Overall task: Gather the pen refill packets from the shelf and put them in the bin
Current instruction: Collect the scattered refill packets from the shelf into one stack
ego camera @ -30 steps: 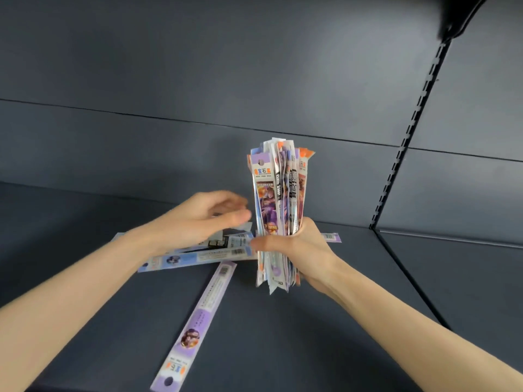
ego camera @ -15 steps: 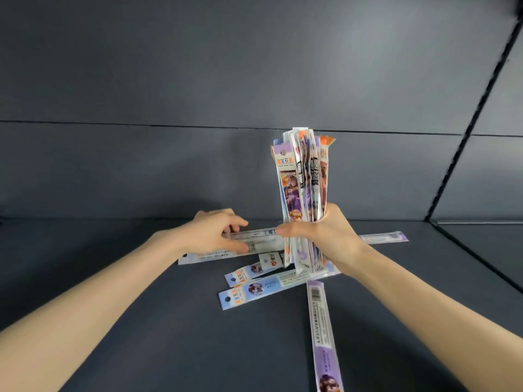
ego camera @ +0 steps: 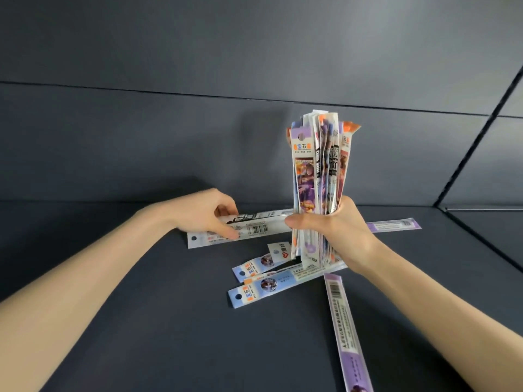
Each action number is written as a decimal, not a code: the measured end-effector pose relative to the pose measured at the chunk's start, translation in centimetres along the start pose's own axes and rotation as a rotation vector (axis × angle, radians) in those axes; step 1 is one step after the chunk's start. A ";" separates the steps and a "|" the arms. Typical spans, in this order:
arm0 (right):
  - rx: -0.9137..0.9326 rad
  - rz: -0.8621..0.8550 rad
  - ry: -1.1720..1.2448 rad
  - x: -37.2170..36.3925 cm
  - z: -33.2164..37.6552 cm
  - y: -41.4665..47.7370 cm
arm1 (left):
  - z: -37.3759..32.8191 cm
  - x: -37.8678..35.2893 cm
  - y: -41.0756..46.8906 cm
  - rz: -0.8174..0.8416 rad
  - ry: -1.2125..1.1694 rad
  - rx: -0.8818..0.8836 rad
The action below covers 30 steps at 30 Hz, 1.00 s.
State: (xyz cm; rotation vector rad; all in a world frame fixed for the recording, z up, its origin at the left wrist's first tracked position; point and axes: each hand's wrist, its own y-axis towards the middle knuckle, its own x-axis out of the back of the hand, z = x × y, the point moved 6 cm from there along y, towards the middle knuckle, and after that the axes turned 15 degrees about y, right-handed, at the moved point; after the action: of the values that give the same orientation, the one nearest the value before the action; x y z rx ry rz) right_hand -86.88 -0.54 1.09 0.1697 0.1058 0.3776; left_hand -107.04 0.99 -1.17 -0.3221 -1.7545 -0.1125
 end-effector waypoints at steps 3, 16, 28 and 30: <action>0.008 0.004 -0.002 0.0 0.0 0.0 | -0.3 0.2 -0.2 0.010 0.036 -0.009; 0.016 0.052 -0.012 -0.5 0.6 -0.7 | -0.6 0.3 -1.2 0.004 0.042 0.067; 0.033 -0.018 -0.059 -0.8 1.6 -1.5 | -2.4 1.0 -3.6 -0.317 0.384 -0.021; 0.124 -0.067 -0.065 -0.1 3.6 -1.6 | -3.8 3.2 -4.4 -0.370 0.421 -0.076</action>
State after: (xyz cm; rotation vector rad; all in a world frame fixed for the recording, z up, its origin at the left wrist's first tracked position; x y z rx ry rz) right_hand -85.94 -2.59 4.28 0.3003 0.0703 0.2986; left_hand -105.24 -3.65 3.13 -0.0187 -1.3752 -0.4798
